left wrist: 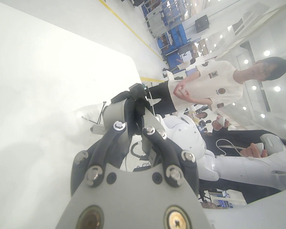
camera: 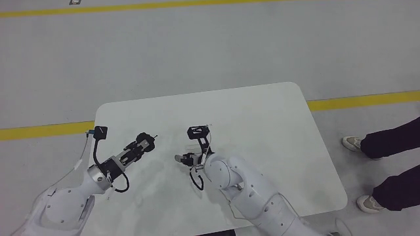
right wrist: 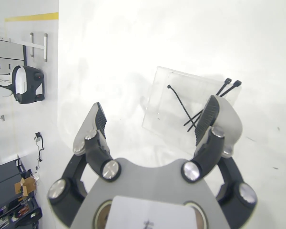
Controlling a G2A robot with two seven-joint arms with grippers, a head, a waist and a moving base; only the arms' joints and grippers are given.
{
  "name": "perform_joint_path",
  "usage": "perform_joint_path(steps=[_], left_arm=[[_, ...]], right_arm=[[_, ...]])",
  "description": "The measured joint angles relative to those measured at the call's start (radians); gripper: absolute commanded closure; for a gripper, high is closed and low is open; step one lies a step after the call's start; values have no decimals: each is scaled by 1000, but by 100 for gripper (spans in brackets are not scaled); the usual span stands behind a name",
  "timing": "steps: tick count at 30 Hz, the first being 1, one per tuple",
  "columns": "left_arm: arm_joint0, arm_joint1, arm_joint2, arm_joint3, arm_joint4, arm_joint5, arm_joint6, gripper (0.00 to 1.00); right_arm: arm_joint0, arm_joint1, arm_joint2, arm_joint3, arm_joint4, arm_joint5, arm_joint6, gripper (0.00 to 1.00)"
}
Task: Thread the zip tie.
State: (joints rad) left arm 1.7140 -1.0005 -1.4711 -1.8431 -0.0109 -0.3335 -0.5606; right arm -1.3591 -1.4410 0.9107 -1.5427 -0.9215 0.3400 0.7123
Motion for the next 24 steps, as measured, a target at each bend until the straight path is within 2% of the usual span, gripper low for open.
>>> perform_joint_path(steps=[10,24], left_arm=[[0,0,0,0,0,0,0,100],[0,0,0,0,0,0,0,100]], right_arm=[[-53,-23,56,-58,-154,0,70,0],[-100,-68,115,-93,-294,0,132,0]])
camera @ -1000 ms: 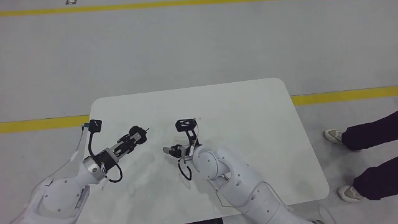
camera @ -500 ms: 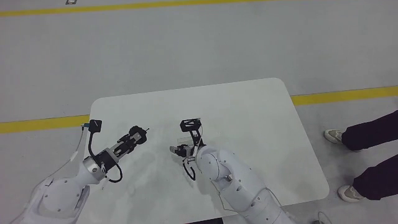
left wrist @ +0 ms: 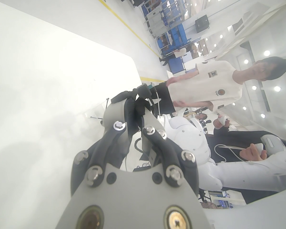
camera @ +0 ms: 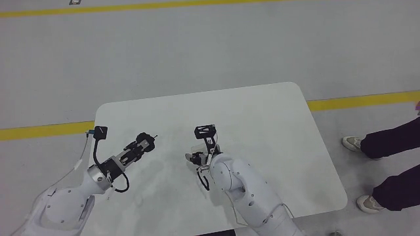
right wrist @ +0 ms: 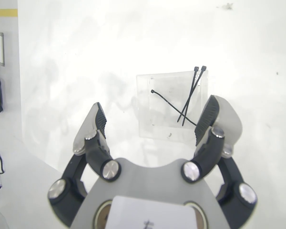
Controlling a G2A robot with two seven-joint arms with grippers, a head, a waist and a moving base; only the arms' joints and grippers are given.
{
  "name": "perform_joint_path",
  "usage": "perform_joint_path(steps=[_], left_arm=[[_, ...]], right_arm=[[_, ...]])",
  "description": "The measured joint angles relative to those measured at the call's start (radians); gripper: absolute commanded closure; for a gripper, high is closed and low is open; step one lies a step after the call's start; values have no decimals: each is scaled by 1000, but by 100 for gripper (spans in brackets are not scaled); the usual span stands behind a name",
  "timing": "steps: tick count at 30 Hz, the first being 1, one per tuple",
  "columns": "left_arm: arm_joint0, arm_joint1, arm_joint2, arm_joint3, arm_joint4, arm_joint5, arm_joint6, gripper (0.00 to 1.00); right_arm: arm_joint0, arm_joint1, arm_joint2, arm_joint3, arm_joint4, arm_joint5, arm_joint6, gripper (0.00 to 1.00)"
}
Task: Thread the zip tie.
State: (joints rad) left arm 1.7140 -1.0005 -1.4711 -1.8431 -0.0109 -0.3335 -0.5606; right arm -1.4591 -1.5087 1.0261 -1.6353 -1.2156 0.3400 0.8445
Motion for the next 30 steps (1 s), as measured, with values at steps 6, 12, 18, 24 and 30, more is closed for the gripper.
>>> perform_joint_path(steps=[6,12,18,24,30], left_arm=[[0,0,0,0,0,0,0,100],[0,0,0,0,0,0,0,100],[0,0,0,0,0,0,0,100],[0,0,0,0,0,0,0,100],[0,0,0,0,0,0,0,100]], right_arm=[[1,-22,1,17,0,0,-8,8],[-7,-44,17,27,-30,0,-8,53],[-23,-70,43,23,-73,0,14,55],[-36,-97,64,23,-136,0,36,58],[-44,-128,84,29,-212,0,59,58]])
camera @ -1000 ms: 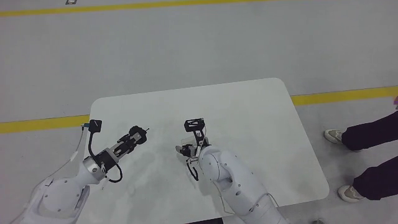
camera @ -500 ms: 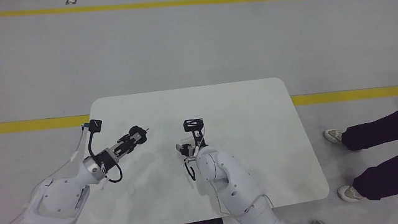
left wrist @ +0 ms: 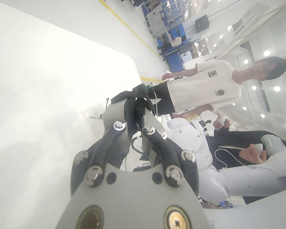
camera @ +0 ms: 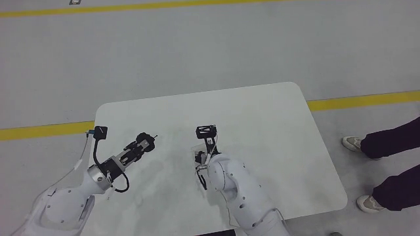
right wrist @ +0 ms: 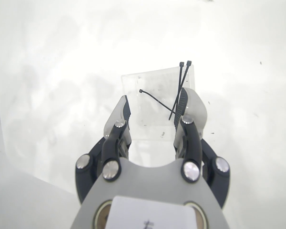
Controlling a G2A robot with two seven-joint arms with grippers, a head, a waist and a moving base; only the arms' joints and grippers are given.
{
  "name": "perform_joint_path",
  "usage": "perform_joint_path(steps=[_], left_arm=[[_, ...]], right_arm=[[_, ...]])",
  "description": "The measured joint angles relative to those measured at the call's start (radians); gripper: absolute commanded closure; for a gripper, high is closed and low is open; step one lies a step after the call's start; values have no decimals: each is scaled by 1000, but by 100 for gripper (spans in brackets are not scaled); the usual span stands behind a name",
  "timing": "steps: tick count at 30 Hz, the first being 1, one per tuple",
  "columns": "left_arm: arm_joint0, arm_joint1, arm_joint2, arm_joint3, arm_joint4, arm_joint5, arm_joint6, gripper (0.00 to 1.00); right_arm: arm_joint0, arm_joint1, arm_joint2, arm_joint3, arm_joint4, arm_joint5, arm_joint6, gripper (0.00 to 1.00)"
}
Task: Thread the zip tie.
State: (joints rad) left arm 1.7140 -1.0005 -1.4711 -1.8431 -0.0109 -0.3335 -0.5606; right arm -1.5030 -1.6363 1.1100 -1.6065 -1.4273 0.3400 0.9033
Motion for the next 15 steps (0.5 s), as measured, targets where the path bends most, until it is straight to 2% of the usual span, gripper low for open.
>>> perform_joint_path(steps=[15], left_arm=[[0,0,0,0,0,0,0,100]], right_arm=[[-3,-67,31,35,-118,0,31,60]])
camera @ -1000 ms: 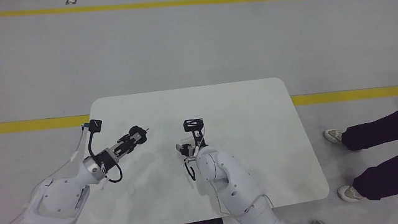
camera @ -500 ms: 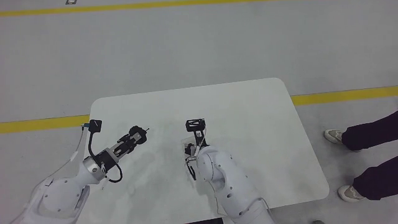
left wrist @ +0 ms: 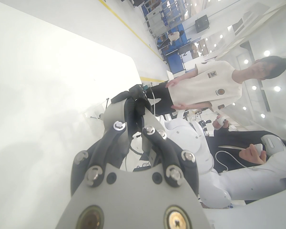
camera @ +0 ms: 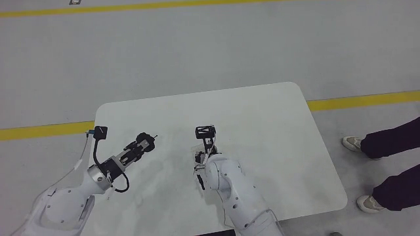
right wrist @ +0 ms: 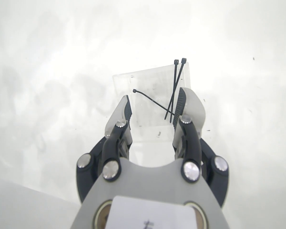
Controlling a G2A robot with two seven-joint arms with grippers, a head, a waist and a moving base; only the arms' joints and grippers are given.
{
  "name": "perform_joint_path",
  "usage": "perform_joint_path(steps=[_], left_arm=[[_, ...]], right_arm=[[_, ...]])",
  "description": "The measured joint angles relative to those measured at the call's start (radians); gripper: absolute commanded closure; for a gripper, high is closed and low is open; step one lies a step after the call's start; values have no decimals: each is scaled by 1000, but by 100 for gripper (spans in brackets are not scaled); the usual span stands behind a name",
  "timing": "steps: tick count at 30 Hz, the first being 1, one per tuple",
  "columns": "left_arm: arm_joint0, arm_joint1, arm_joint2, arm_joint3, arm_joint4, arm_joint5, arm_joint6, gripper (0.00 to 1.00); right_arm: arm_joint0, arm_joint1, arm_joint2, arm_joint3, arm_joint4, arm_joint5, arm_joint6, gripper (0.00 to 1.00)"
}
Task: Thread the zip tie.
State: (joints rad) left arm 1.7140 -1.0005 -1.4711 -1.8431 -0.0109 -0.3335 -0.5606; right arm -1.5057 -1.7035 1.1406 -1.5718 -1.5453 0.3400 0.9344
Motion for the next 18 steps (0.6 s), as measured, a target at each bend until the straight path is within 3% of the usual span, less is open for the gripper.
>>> perform_joint_path(steps=[18], left_arm=[[0,0,0,0,0,0,0,100]], right_arm=[[66,-15,-15,110,38,0,-33,63]])
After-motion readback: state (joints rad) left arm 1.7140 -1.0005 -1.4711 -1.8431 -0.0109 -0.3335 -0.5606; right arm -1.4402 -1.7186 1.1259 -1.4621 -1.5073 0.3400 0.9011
